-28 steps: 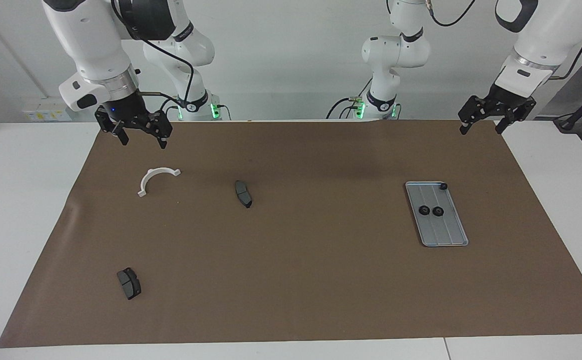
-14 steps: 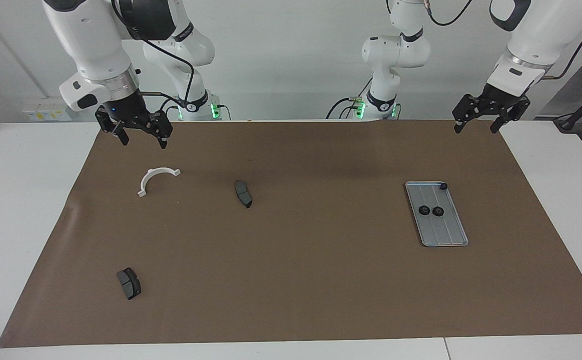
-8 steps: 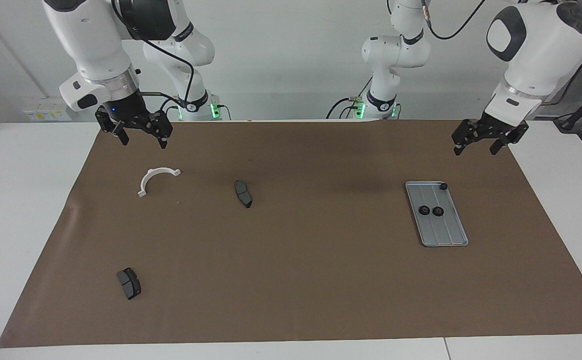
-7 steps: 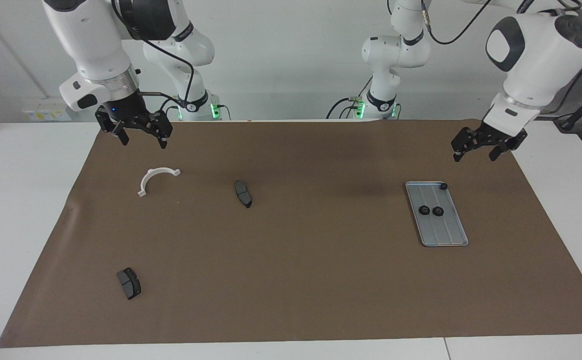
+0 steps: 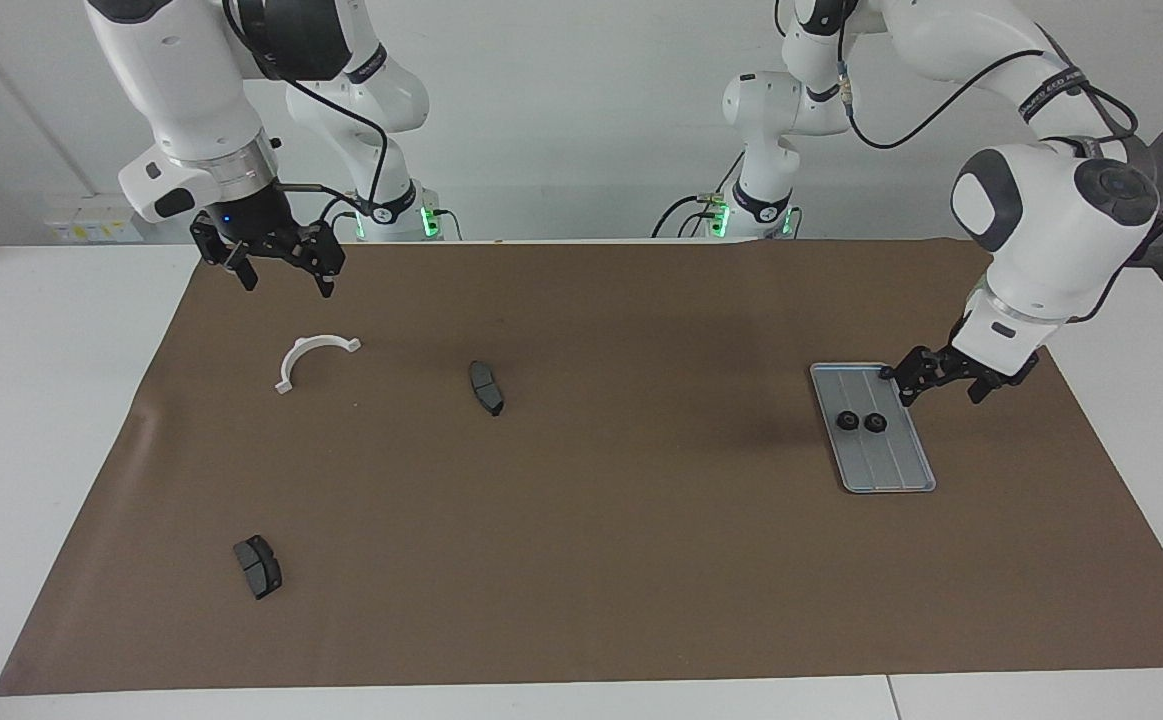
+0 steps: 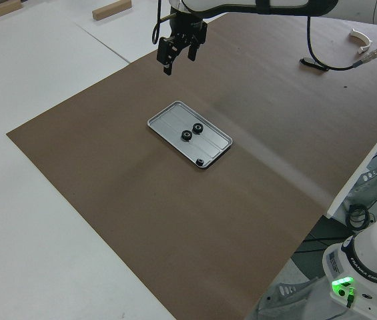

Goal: Place bearing gear from tray to pile
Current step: 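Move the left gripper over the black gears in the metal tray, then grasp one black gear in the tray with the left gripper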

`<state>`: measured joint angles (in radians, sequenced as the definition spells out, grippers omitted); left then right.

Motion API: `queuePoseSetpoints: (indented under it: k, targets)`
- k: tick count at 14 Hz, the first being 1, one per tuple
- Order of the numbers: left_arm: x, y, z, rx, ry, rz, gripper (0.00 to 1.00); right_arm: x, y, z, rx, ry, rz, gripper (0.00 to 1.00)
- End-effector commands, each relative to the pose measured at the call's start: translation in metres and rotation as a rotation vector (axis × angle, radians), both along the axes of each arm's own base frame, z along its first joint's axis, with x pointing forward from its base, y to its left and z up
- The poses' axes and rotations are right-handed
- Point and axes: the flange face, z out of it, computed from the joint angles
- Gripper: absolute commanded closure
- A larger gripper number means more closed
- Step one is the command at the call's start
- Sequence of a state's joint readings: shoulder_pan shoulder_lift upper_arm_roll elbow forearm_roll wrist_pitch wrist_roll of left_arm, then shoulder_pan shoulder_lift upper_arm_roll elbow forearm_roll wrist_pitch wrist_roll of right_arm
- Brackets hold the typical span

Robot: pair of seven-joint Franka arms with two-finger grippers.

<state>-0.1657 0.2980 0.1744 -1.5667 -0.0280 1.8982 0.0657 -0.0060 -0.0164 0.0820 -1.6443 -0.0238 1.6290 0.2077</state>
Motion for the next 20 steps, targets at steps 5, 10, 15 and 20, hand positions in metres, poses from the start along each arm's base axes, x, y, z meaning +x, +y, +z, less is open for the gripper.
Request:
queuePoseSetpoints:
  k: [5,10,15,20]
  targets:
    - [-0.019,0.018,-0.115,-0.004,-0.007,0.005,0.0,-0.003,-0.001,0.001,0.02,-0.004,-0.015,0.0]
    - [-0.05,0.028,-0.142,-0.011,0.02,0.012,0.0,-0.003,-0.001,0.001,0.02,-0.004,-0.015,0.0]
    - [-0.062,0.029,-0.16,-0.013,0.026,0.028,0.17,-0.003,-0.002,0.001,0.02,-0.005,-0.017,0.0]
    - [-0.062,0.035,-0.164,-0.011,0.022,0.037,0.41,-0.002,-0.004,0.001,0.02,-0.007,-0.02,0.0]
